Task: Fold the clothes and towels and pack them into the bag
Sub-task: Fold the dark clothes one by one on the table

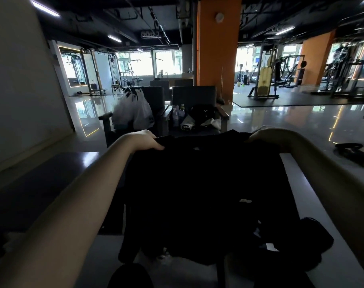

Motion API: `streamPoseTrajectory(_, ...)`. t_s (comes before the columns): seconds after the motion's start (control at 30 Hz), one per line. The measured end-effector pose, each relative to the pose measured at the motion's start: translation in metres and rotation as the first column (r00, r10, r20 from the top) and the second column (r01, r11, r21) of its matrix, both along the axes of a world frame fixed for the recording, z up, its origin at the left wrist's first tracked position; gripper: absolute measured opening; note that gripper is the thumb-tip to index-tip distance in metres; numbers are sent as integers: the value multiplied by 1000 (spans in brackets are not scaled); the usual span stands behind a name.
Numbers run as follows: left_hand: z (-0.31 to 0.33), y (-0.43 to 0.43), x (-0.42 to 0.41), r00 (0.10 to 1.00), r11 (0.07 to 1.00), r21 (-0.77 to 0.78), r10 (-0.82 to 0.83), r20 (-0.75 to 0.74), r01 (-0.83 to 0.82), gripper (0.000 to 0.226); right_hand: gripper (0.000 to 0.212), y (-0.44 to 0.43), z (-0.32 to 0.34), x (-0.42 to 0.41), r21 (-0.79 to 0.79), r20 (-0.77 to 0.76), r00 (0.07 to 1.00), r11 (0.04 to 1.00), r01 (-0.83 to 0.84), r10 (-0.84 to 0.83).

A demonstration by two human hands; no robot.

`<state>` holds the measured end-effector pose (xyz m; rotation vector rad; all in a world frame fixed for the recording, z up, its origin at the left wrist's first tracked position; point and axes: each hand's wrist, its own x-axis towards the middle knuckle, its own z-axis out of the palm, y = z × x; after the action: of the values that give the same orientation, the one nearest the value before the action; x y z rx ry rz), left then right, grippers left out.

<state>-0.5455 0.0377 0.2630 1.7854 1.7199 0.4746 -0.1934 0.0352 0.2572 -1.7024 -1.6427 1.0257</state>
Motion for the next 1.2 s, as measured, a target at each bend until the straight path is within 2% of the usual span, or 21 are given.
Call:
streamPoseTrajectory(0.03, -6, 5, 0, 999, 999, 48, 14, -43, -11, 14, 18, 4, -4, -3, 51, 56, 998, 999, 11, -14)
streamPoseTrajectory(0.17, -32, 26, 2, 984, 983, 166, 100, -147, -75, 14, 13, 29, -32, -13, 202, 107, 982, 970, 134, -158)
streamPoseTrajectory(0.37, -75, 76, -1, 962, 940, 302, 218, -164, -162, 11, 12, 75, -70, -16, 363, 174, 918, 890, 276, -355)
streamPoseTrajectory(0.47, -97, 103, 0, 940, 932, 312, 258, -221, -183, 8, 20, 99, -91, -19, 376, 182, 899, 873, 311, -398)
streamPoseTrajectory(0.77, -162, 200, 1, 891, 906, 320, 367, -268, -277, 22, 15, 186, -156, -28, 421, 179, 845, 815, 397, -504)
streamPoseTrajectory(1.0, -210, 269, -5, 862, 912, 307, 372, -344, -272, 25, 23, 253, -208, -29, 477, 321, 757, 788, 389, -569)
streamPoseTrajectory(1.2, -238, 320, 4, 853, 864, 440, 407, -326, -244, 21, 22, 309, -237, -28, 514, 355, 726, 771, 375, -589)
